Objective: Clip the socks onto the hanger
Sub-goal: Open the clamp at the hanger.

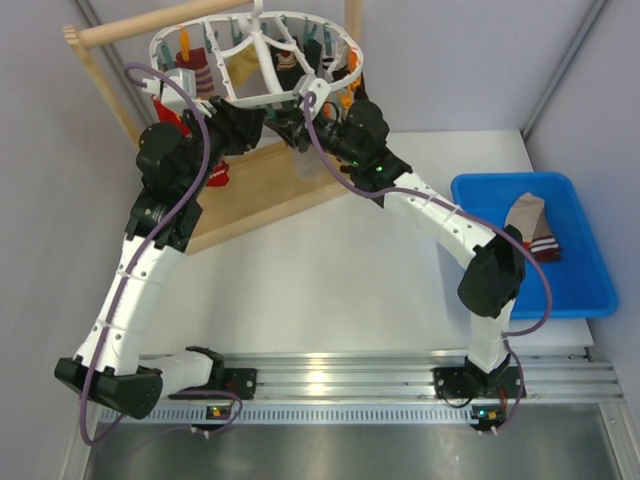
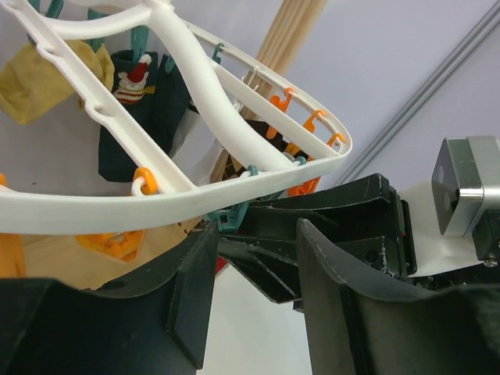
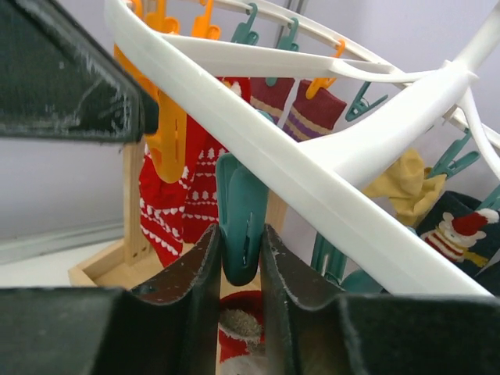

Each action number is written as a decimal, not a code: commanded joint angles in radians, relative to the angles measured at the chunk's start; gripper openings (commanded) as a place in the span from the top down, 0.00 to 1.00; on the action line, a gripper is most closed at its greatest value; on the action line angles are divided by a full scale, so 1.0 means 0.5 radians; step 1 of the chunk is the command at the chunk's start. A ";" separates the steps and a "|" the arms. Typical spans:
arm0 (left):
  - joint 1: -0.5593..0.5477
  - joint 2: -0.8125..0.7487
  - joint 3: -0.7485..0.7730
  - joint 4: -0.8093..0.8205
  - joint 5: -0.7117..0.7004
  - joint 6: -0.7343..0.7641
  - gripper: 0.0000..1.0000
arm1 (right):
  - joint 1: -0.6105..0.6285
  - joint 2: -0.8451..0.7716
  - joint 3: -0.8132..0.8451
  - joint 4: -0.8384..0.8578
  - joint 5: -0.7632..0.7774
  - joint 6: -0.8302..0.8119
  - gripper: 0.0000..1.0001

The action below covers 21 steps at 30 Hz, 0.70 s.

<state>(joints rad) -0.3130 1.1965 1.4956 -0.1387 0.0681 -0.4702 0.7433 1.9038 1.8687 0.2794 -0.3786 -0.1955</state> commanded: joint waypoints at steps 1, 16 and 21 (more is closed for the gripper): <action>0.012 0.012 -0.003 -0.063 0.088 -0.057 0.49 | 0.044 -0.022 0.107 0.125 -0.040 0.032 0.81; 0.012 0.138 0.058 0.053 -0.053 -0.216 0.39 | 0.090 -0.104 0.088 0.122 -0.065 0.130 1.00; 0.015 0.160 0.061 0.158 -0.078 -0.241 0.40 | 0.084 -0.123 0.067 0.110 -0.105 0.195 1.00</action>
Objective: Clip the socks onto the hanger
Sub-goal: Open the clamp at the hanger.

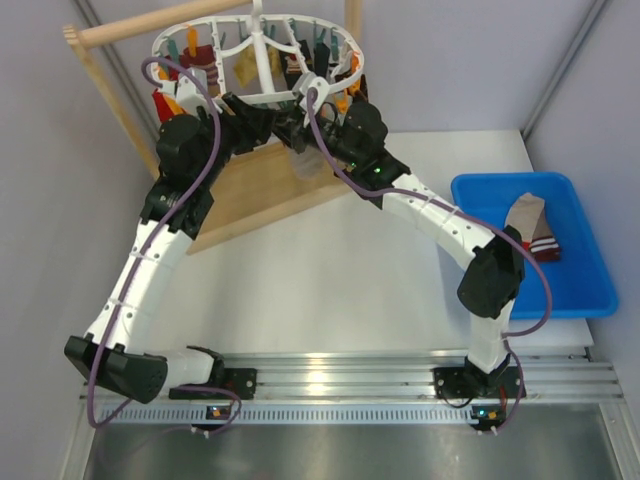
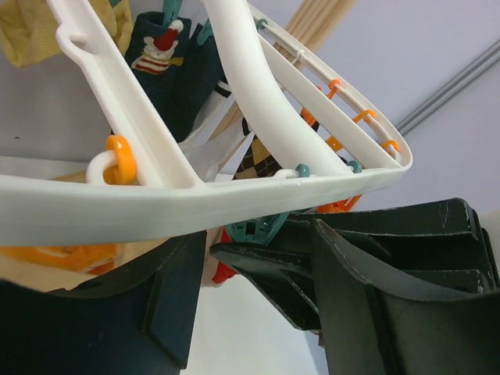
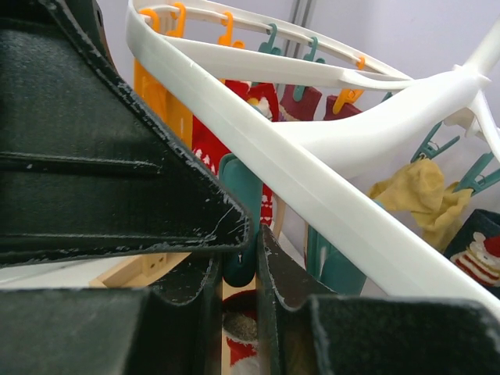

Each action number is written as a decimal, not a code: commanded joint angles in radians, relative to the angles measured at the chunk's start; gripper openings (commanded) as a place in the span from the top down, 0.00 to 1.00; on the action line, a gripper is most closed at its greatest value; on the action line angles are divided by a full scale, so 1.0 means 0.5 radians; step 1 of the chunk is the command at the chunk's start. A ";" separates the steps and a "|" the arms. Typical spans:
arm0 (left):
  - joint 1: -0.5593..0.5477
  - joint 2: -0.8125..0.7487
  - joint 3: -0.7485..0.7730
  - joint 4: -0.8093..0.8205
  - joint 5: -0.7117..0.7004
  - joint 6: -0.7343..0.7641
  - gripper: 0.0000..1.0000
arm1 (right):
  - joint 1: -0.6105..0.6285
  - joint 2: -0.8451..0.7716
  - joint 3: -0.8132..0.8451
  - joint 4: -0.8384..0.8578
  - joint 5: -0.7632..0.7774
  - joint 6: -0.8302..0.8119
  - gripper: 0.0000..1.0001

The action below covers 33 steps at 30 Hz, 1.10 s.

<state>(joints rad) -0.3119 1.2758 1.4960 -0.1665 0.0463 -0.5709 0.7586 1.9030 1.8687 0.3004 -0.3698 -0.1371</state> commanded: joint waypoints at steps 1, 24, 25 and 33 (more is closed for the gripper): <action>0.013 0.010 0.064 0.238 -0.044 -0.042 0.40 | 0.054 -0.127 0.058 0.074 -0.135 0.084 1.00; 0.029 0.059 0.088 0.394 -0.053 -0.073 0.84 | 0.051 -0.216 -0.099 0.083 -0.242 0.106 1.00; 0.032 0.059 0.085 0.394 -0.041 -0.073 0.92 | 0.051 -0.216 -0.102 0.077 -0.242 0.099 1.00; 0.032 0.068 0.067 0.391 0.033 -0.073 1.00 | 0.041 -0.290 -0.154 0.007 -0.178 0.011 0.65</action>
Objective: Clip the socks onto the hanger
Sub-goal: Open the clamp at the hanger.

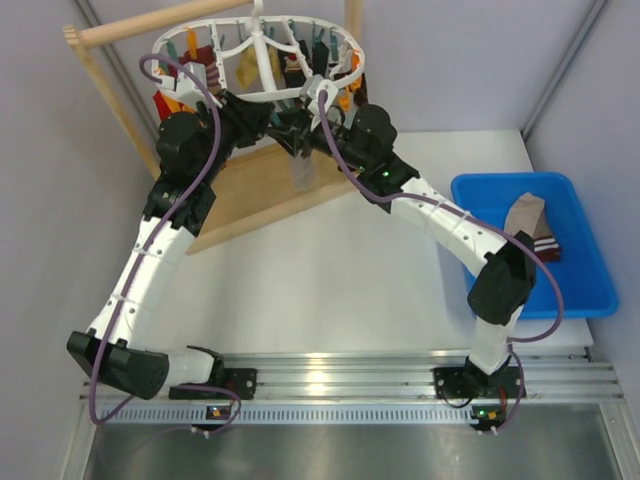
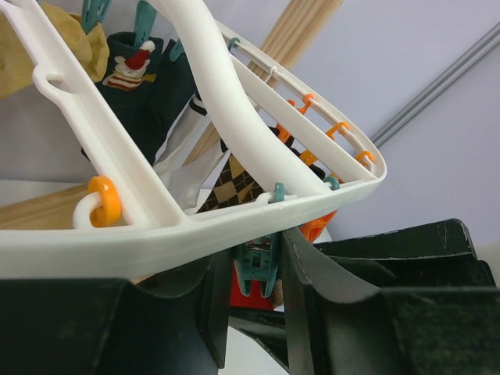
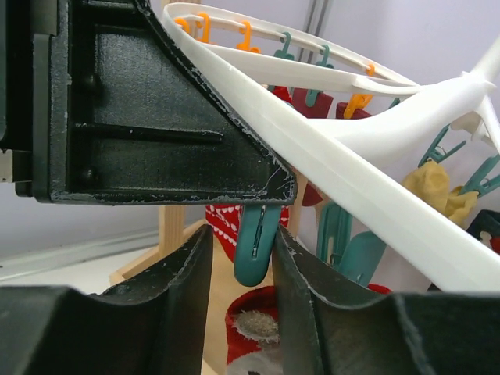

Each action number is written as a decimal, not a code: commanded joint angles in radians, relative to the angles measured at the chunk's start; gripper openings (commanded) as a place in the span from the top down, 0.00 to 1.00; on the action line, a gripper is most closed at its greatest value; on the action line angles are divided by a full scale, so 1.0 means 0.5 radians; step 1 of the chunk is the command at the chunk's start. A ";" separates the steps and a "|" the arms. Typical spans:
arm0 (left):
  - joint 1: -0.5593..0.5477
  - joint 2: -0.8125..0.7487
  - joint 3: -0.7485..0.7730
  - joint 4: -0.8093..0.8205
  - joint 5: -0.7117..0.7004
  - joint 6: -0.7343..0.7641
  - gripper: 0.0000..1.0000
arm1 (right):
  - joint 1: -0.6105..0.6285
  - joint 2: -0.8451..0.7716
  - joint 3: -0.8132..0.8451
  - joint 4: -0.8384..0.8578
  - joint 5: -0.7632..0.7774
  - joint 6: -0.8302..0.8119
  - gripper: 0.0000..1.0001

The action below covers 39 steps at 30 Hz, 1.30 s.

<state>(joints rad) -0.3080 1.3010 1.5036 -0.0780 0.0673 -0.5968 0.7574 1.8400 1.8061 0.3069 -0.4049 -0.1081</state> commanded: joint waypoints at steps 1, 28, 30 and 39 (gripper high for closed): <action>0.024 0.018 0.046 0.211 0.003 -0.024 1.00 | 0.041 -0.173 -0.035 -0.015 -0.086 -0.075 0.64; 0.055 -0.004 0.144 0.322 -0.190 0.068 0.61 | 0.025 -0.084 0.054 -0.049 -0.049 -0.066 1.00; 0.061 0.000 0.156 0.343 -0.184 0.080 0.60 | 0.022 -0.084 0.054 -0.046 -0.052 -0.060 1.00; 0.073 0.030 0.205 0.398 -0.190 0.074 0.60 | 0.025 -0.121 -0.029 -0.022 -0.080 -0.078 1.00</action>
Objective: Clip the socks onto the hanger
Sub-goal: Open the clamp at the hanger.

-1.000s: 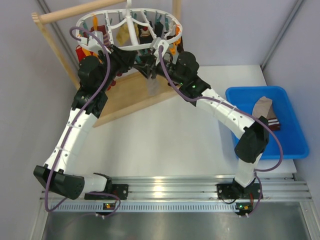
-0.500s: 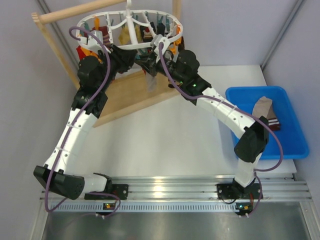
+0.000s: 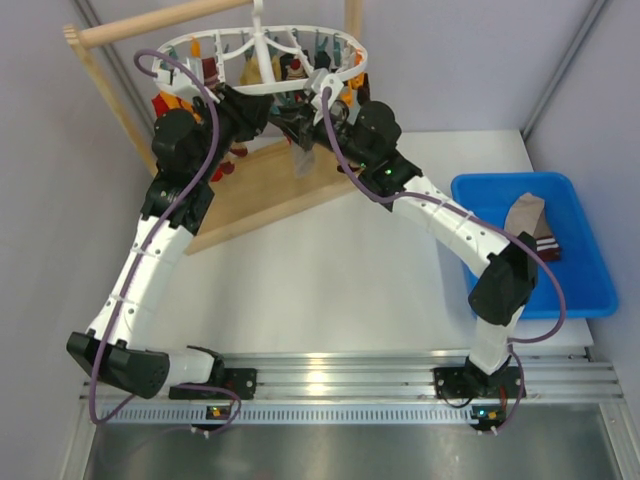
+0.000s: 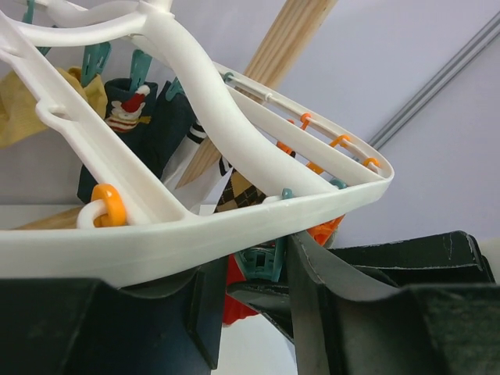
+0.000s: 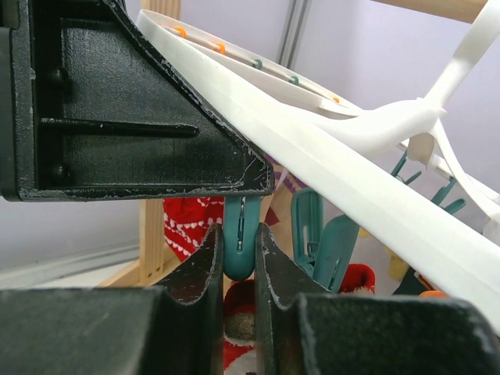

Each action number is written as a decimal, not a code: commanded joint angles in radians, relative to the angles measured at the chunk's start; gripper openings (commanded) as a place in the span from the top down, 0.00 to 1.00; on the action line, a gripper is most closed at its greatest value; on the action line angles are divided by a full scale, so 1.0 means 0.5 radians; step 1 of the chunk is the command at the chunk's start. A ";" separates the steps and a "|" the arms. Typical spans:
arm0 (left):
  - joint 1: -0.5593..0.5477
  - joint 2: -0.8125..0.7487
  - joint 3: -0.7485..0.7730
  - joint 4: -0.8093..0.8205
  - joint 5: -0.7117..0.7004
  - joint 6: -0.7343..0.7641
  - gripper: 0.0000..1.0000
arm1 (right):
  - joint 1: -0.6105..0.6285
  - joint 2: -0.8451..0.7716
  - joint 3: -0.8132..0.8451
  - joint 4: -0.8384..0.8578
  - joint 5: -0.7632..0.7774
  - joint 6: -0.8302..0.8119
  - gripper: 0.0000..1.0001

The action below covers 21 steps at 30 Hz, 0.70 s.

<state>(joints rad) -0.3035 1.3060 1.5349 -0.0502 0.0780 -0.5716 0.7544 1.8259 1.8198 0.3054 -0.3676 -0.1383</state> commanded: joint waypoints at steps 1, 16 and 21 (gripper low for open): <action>0.064 0.023 0.139 0.349 -0.208 0.020 0.61 | 0.028 -0.093 -0.071 -0.022 -0.161 -0.021 1.00; 0.067 0.045 0.004 0.294 -0.052 -0.078 1.00 | -0.002 -0.399 -0.218 -0.242 -0.130 -0.082 0.26; 0.067 0.027 -0.051 0.297 -0.030 -0.059 1.00 | -0.137 -0.660 -0.369 -0.393 -0.130 -0.058 0.12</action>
<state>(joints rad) -0.2893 1.3212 1.5227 -0.0116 0.1078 -0.5819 0.7330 1.6215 1.6508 0.1406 -0.4198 -0.1799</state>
